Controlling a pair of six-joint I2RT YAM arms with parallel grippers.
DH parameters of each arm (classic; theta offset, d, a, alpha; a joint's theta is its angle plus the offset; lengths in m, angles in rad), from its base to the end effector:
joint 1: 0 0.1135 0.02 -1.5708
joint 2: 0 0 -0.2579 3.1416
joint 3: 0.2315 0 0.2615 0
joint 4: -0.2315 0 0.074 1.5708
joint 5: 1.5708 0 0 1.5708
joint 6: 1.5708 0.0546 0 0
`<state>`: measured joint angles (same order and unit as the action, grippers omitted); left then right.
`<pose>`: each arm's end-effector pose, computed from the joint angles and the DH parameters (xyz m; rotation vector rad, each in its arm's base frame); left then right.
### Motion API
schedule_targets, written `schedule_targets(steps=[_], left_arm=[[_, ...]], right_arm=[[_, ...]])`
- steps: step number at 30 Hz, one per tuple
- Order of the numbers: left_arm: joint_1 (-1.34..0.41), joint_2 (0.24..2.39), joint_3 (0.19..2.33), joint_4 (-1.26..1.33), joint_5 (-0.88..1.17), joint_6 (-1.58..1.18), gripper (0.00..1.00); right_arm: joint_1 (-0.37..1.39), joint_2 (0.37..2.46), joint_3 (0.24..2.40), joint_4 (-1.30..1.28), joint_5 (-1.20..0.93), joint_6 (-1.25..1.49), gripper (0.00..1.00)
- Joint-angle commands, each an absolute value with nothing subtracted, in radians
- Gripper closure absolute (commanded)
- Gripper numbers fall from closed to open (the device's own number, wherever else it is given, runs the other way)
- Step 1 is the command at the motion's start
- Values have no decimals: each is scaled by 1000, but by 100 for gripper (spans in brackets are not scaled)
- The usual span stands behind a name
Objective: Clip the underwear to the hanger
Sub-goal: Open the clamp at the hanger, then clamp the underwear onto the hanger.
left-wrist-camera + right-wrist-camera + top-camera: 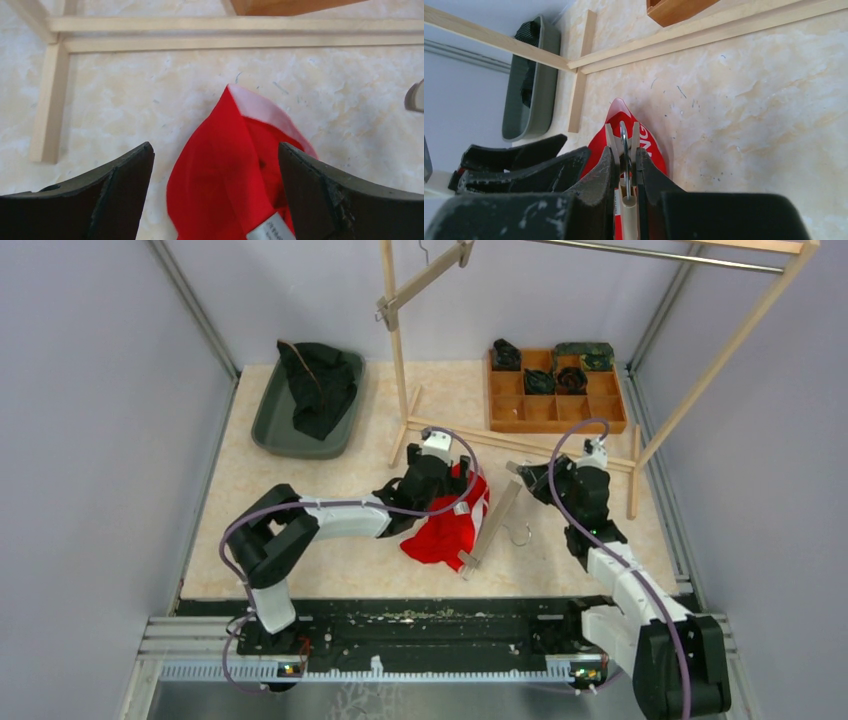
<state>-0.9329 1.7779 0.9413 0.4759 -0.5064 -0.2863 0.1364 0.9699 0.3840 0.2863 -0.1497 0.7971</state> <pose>0.2607 -0.3072 0.1742 0.2767 1.8788 -0.3436 0.2384 0.0409 0.1977 0.5276 1.8693 0.7737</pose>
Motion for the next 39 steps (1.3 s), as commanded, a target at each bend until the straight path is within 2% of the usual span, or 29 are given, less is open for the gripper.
schedule_targets(steps=[1,11,16,23,26,36,39], left_arm=[[-926,1855,1086,469,-441,-223,4],[-926,2011,1361,174,-435,-222,11],[-925,2015,1358,151,-386,-232,22],[-925,2033,1373,109,-405,-224,32],[-924,2052,1390,98,-403,-215,40],[-921,2131,1489,55,-428,-191,42],[-917,2148,1517,38,-426,-189,53]], right_arm=[[124,911,378,228,-122,769,100],[124,845,370,190,-143,762,100],[122,838,371,184,-141,758,100],[123,837,368,190,-148,761,100],[122,836,367,191,-150,761,100],[123,824,363,186,-151,761,100],[121,821,363,184,-151,760,100]])
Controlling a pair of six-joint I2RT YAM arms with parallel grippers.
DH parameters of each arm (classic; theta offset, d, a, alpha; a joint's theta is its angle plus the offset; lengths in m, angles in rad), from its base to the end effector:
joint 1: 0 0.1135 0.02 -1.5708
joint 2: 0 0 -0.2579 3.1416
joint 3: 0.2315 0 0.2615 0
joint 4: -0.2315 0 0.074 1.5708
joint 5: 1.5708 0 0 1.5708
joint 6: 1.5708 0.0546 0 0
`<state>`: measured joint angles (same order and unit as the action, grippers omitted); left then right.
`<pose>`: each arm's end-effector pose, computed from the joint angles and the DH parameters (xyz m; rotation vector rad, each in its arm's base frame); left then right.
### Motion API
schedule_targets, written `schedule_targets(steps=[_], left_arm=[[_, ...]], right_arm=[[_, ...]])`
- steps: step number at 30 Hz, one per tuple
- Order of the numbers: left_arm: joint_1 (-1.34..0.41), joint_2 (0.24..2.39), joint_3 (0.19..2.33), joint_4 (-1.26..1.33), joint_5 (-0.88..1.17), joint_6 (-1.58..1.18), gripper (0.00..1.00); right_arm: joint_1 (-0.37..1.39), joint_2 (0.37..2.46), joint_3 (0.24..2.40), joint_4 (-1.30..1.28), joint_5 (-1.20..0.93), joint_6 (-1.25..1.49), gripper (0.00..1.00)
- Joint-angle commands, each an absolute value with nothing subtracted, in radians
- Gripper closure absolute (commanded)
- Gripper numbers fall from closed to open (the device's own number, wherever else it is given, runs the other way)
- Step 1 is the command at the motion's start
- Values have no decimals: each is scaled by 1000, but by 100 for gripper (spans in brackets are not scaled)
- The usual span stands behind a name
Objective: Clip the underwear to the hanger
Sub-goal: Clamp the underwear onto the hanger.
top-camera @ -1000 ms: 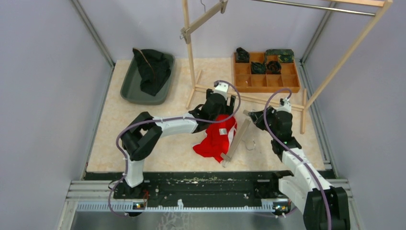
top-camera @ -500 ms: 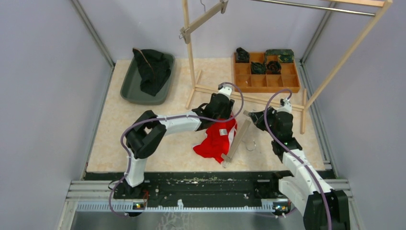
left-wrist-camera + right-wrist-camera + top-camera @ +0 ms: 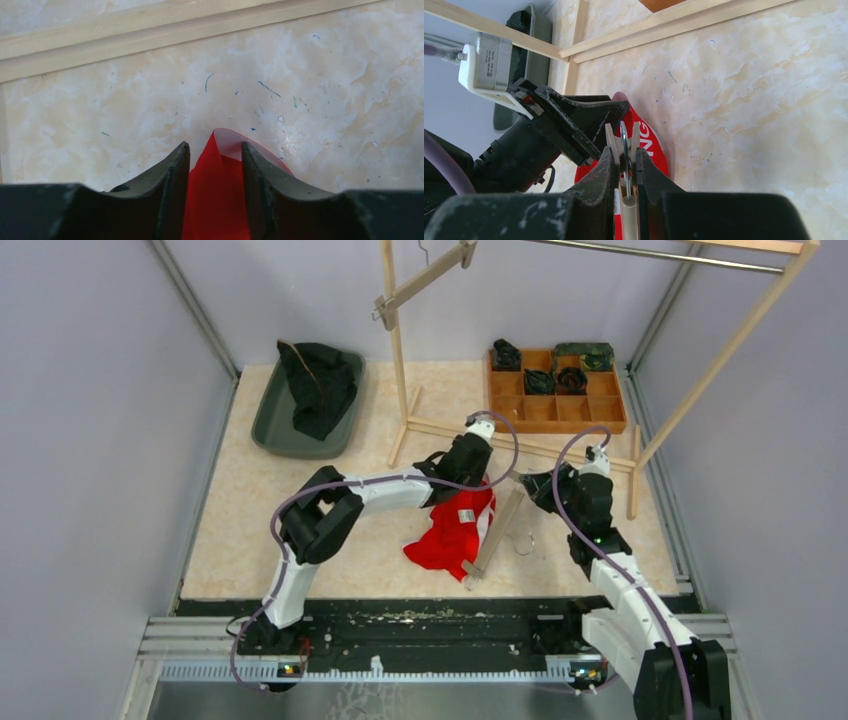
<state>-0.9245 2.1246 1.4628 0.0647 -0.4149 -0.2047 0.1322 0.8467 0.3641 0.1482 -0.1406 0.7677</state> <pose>0.3162 -0.3826 0.1541 0.5221 2.0538 -0.2221 0.2205 0.0370 0.1997 0.5217 1.9018 0.7341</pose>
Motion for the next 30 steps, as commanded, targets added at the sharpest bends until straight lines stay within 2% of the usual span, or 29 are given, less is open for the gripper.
schedule_targets(steps=[1,4,9,19,30], left_arm=[[-916,2154,1526,32,-424,-189,57],[-915,2159,1539,19,-422,-190,68],[-915,2115,1501,55,-442,-187,99],[-916,1965,1382,118,-529,-188,100],[-918,1715,1272,166,-674,-141,100]], right_arm=[[121,822,362,184,-150,760,100],[121,822,360,184,-149,759,100],[121,822,358,187,-145,759,100],[119,839,347,255,-166,762,100],[120,982,415,485,-344,736,100]])
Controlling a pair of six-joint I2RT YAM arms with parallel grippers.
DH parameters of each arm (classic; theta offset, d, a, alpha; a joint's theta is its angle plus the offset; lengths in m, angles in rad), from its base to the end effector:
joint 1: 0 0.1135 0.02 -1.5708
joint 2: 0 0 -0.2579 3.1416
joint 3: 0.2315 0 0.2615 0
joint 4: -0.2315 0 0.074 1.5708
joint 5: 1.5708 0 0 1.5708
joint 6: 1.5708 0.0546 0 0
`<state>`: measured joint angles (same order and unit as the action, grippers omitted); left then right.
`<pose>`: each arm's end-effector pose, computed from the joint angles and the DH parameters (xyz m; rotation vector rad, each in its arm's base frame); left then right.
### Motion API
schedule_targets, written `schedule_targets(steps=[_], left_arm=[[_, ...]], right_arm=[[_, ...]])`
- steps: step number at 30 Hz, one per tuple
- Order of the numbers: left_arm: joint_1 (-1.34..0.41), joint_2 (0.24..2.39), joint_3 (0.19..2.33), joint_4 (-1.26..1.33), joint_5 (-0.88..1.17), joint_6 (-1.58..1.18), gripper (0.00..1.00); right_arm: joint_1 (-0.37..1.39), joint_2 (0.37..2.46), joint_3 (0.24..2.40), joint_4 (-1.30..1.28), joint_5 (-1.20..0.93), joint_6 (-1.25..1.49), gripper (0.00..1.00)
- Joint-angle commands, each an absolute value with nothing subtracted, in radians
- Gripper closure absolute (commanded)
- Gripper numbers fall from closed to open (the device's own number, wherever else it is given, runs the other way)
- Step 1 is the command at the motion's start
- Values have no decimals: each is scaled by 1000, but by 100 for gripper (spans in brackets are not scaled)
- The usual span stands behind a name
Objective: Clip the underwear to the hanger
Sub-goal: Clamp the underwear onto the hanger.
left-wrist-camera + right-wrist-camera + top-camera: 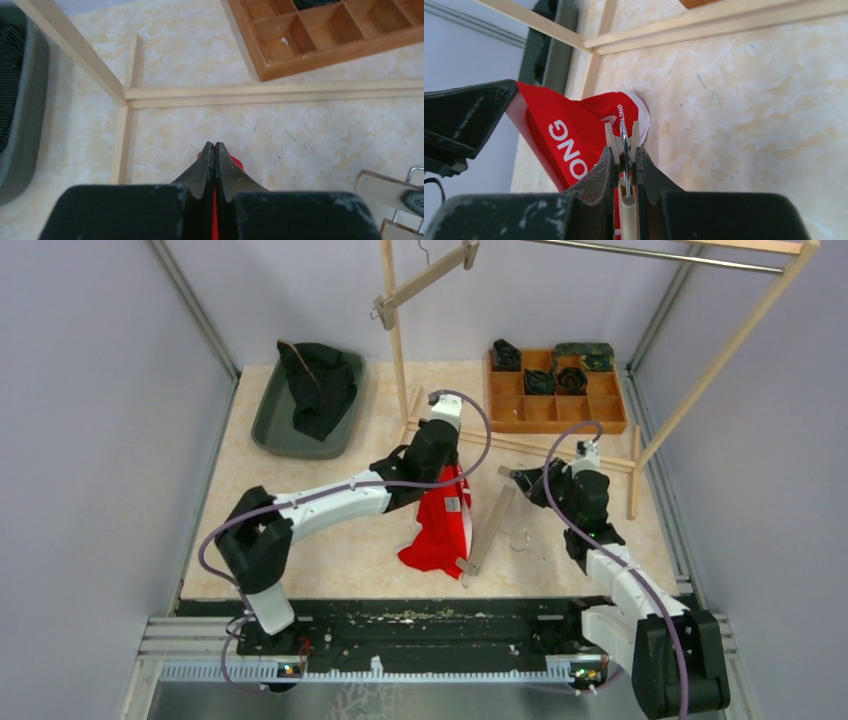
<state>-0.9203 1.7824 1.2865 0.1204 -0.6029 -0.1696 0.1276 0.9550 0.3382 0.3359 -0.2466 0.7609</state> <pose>0.2894 -0.3292 0.2537 0.3122 1.8547 -0.1600 0.2317 0.0432 0.1906 0.4280 1.8812 0.8360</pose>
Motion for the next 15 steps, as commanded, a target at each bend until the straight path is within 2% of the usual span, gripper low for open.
schedule_targets(steps=[1,7,15], left_arm=[[-917,1702,1271,161,-683,-138,100],[-918,1649,1282,95,-762,-120,100],[-918,1565,1247,61,-855,-102,100]], right_arm=[[120,989,423,498,-354,736,100],[129,1034,462,564,-412,755,100],[219,1059,531,529,-375,714,100]])
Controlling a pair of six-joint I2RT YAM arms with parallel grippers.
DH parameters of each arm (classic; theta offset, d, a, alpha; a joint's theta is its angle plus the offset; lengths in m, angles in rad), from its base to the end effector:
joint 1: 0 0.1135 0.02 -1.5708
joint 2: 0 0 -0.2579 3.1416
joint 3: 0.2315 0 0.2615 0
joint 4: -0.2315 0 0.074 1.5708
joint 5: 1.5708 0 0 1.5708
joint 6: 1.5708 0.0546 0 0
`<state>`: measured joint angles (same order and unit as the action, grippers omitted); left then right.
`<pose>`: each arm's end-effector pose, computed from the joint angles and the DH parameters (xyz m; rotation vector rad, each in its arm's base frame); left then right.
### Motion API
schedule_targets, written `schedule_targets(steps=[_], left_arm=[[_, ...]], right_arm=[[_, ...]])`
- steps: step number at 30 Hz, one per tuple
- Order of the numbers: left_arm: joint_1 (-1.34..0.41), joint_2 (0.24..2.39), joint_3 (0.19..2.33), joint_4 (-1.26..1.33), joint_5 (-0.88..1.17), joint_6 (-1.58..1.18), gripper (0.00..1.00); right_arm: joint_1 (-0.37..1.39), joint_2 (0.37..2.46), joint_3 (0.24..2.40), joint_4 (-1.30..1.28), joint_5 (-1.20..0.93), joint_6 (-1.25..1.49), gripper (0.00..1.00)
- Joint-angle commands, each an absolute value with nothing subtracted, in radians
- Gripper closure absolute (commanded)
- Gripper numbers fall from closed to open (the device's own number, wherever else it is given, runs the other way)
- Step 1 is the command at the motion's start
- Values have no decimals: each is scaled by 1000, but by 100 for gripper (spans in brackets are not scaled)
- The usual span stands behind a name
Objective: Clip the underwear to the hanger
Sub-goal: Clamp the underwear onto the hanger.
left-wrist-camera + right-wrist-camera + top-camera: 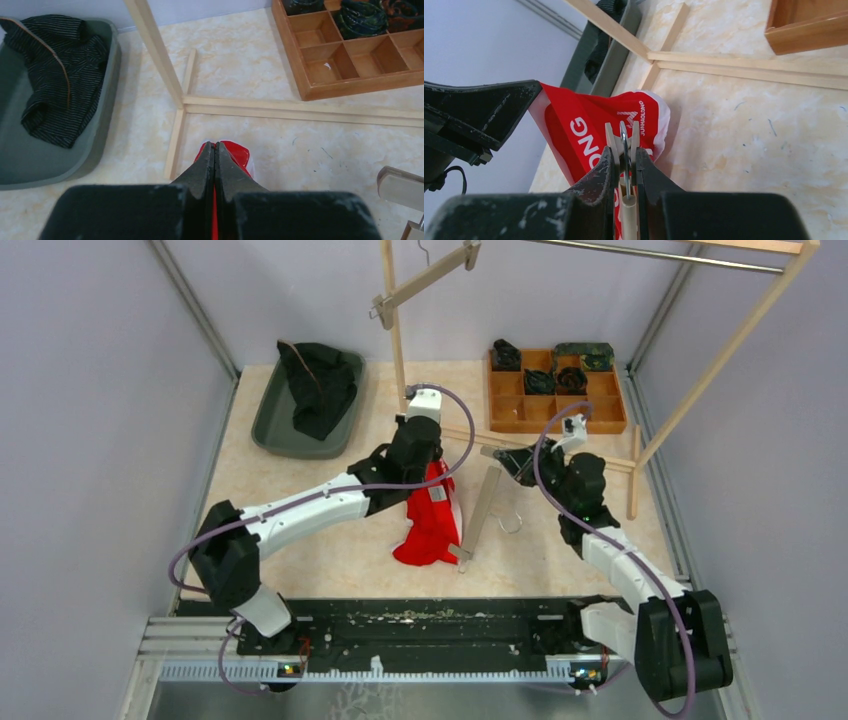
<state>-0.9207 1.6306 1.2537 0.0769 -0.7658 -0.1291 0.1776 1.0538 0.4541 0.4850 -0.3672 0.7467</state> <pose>0.2737 -0.2975 0.2996 0.1909 1.7754 -0.0359 0.2531 0.0653 0.2293 0.2140 1.7669 0.9898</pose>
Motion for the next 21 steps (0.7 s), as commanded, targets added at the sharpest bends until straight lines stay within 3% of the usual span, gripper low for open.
schedule_targets(steps=[1,10,21], left_arm=[[-917,1554,1248,51,-882,-96,100],[-918,1493,1292,-14,-903,-61,100],[-925,1755,1373,110,-824,-62,100]], right_arm=[[230,1062,542,526,-371,713,100],[292,1071,572,505,-309,719,100],[274,1044,501,443,-240,645,100]])
